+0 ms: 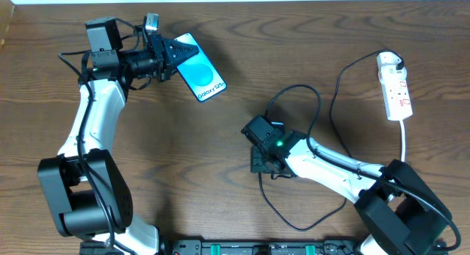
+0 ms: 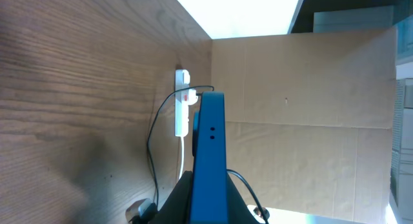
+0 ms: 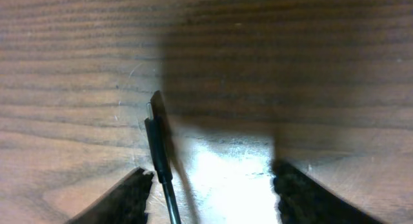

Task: Plug charger to phone and switch on socket
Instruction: 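Close the right gripper on the black cable's connector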

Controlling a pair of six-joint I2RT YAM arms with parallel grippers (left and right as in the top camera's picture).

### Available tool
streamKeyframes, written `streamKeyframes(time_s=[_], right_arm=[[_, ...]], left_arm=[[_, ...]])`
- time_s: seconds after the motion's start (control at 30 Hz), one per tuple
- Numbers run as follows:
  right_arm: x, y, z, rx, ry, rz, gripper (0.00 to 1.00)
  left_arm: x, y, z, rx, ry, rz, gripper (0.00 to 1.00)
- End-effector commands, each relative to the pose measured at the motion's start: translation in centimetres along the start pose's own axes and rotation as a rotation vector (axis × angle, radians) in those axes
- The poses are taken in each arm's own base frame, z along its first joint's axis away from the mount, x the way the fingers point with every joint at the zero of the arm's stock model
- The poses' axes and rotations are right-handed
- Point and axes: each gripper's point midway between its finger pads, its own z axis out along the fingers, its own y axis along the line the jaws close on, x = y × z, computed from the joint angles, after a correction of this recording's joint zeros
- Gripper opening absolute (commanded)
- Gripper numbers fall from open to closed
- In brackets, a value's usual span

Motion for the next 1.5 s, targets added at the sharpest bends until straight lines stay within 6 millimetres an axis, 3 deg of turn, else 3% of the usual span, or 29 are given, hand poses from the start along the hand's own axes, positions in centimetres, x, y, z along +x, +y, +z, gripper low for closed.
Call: streamKeyframes(time_s=[0.0, 0.07, 0.2, 0.93, 1.27, 1.47], right_arm=[[0.4, -0.4, 0.4, 0.015, 0.011, -0.001, 0.36], [0.4, -0.4, 0.4, 0.016, 0.012, -0.001, 0.26], [0.7, -0.4, 0.4, 0.016, 0.028, 0.000, 0.24], [0.4, -0.8, 0.4, 0.032, 0.011, 0.029, 0.21], [0.7, -3.5, 0.1, 0.136, 0.030, 0.180, 0.15], [0.4, -4.1, 0.0, 0.162, 0.006, 0.258, 0.20]], left_arm=[[0.5, -1.7, -0.3, 0.037, 0.021, 0.048, 0.07], [0.5, -1.7, -0.3, 0.037, 0.021, 0.048, 0.07], [0.5, -1.7, -0.3, 0.037, 0.022, 0.048, 0.08], [0.5, -1.7, -0.3, 0.037, 0.022, 0.048, 0.07], [0.5, -1.7, -0.3, 0.037, 0.022, 0.048, 0.07], [0.5, -1.7, -0.3, 0.037, 0.022, 0.047, 0.07]])
